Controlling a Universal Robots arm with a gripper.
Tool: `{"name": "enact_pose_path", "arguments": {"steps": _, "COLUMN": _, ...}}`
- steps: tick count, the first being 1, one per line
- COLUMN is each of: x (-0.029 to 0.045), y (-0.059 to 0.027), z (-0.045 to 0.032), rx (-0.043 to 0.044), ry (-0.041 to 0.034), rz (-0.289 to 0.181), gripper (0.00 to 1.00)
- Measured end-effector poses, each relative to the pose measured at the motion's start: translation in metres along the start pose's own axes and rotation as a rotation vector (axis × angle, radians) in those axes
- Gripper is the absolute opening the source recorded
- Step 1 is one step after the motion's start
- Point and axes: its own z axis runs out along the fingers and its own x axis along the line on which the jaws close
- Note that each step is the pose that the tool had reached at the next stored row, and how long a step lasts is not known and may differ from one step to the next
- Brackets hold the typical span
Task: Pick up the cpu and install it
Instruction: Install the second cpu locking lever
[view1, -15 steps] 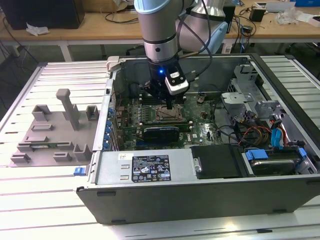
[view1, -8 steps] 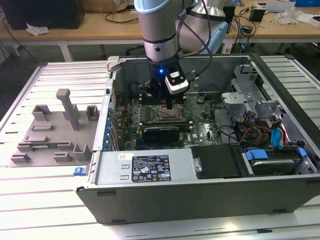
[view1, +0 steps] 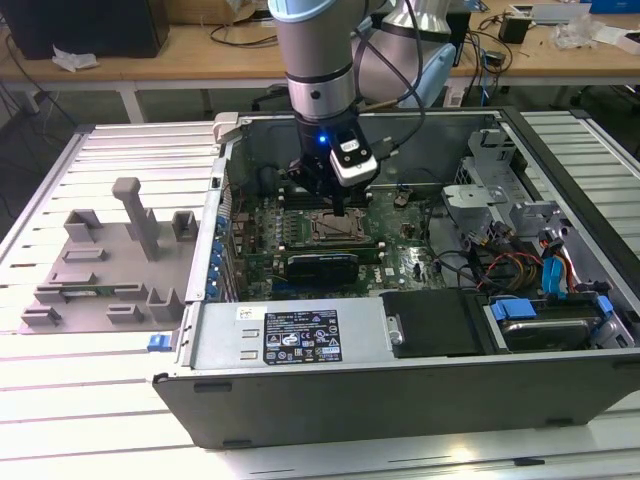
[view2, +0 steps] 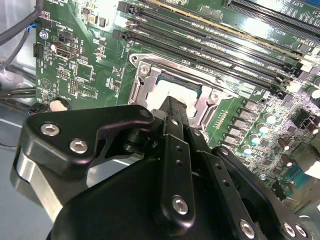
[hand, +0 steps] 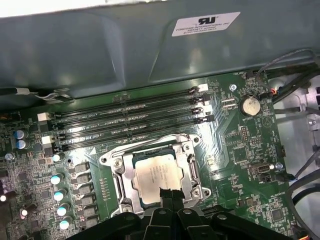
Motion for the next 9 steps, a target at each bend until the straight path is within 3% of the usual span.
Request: {"name": "enact_pose_path", "arguments": {"steps": 9, "x": -0.0004, "y": -0.0034, "z": -0.0004, "rx": -0.0081, "ry": 0.0027, "rz": -0.055, "gripper": 0.11}}
